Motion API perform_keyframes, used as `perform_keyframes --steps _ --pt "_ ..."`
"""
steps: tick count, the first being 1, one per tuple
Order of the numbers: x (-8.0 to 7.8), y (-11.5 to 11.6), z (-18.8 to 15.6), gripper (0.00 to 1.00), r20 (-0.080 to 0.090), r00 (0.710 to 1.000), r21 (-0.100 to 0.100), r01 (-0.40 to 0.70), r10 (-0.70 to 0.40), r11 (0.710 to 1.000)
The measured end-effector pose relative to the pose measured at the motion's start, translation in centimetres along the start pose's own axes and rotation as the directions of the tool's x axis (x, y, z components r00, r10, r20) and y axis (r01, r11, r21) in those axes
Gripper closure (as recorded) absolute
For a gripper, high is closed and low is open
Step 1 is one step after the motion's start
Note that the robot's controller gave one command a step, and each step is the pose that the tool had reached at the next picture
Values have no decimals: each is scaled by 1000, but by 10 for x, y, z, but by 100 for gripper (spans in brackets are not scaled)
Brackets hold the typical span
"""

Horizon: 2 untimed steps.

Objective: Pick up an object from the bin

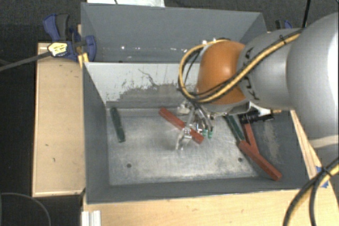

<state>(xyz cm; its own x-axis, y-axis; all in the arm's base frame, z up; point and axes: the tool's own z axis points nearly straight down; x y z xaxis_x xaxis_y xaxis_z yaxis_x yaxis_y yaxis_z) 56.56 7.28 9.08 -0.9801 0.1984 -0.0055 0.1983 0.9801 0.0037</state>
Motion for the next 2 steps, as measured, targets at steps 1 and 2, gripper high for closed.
perform_keyframes --steps 1,2 --pt "10 -5 15 100 9 1000 0 1 -1 1000" --pt "10 -5 15 100 9 1000 0 1 -1 1000"
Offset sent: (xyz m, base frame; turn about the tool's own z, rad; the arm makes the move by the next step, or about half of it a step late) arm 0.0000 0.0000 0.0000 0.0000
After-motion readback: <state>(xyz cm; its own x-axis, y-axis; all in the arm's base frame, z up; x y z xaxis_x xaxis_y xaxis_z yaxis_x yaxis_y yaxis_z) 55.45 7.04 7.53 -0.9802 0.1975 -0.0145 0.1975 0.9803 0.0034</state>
